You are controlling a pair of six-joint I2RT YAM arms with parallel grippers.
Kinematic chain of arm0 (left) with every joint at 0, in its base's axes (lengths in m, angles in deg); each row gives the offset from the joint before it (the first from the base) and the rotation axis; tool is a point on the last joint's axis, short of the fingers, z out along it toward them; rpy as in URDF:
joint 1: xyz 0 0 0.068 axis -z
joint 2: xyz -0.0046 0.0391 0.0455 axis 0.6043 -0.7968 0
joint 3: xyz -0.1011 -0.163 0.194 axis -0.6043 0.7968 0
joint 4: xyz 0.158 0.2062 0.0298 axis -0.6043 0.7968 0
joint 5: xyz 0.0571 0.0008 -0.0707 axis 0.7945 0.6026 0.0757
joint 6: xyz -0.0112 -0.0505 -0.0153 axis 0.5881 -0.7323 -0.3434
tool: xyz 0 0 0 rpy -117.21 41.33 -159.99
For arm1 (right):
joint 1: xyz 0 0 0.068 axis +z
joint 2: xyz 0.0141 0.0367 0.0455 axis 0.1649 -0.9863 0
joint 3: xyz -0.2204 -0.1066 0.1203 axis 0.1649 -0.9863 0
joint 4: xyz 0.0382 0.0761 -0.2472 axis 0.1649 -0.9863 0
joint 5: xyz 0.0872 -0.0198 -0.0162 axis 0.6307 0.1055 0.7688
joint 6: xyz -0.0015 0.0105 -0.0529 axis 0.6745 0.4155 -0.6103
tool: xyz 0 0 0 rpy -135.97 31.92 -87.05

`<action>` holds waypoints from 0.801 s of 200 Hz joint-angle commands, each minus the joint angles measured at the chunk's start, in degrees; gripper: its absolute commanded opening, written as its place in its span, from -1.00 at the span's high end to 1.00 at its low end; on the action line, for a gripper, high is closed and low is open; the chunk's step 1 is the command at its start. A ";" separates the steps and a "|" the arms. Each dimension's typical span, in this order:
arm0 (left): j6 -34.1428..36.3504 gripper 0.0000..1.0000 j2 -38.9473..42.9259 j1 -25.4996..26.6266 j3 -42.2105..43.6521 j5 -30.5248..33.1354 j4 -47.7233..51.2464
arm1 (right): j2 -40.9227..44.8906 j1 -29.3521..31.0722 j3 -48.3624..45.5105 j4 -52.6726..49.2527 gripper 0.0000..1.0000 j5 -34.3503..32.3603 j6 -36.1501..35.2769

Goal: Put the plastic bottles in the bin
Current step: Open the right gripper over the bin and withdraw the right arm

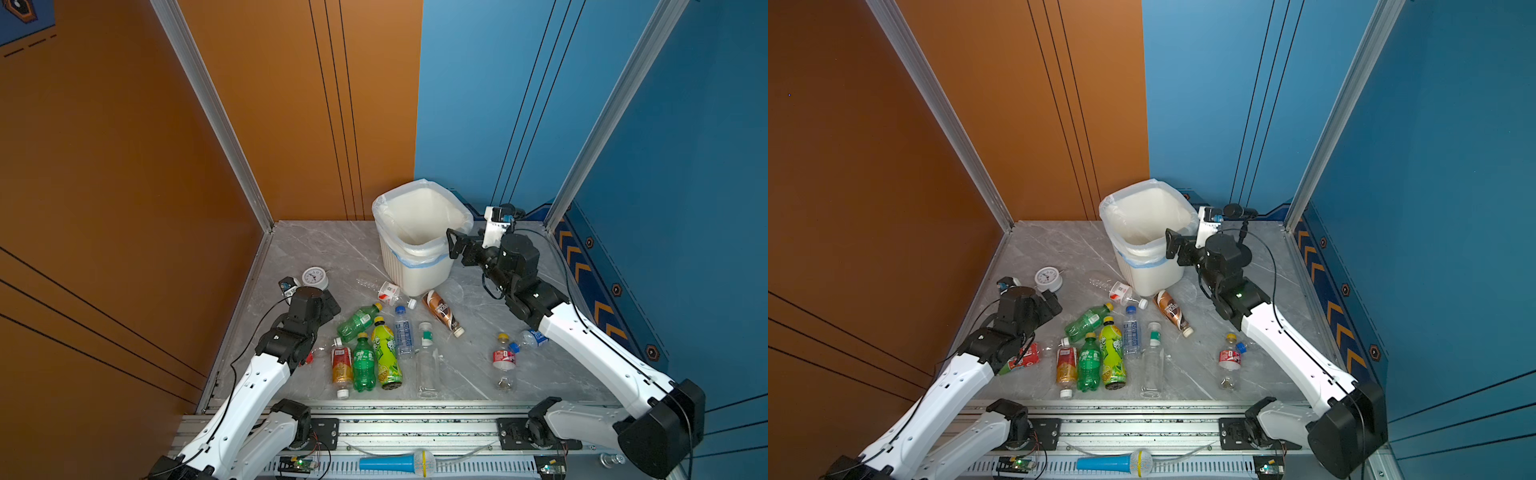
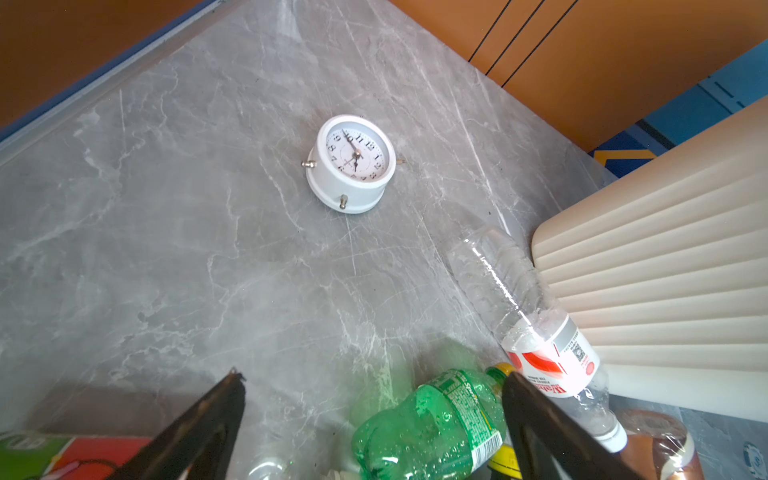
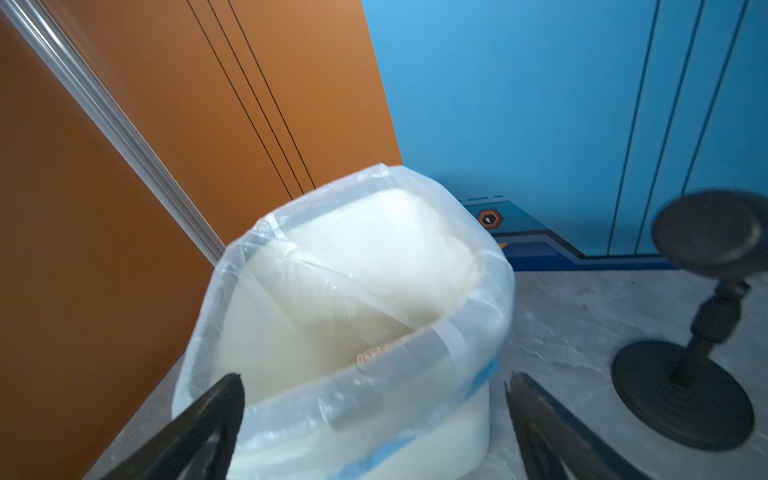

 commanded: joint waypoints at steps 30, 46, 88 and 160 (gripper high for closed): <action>-10.88 -0.95 4.67 -0.26 -1.07 -1.06 11.12 | -0.13 -2.37 -2.78 -3.83 -0.99 -0.92 1.33; -14.06 -0.96 8.55 -0.26 0.92 -0.36 12.87 | -0.93 -2.41 -2.24 -3.40 -0.99 -0.06 0.64; -21.23 -0.96 15.47 -0.94 4.71 1.09 20.07 | -3.39 -2.49 -1.55 -2.38 -0.99 2.56 1.79; -26.72 -0.99 15.99 -8.23 12.42 -8.54 18.03 | -2.57 -2.59 -2.70 -3.08 -0.99 2.05 1.61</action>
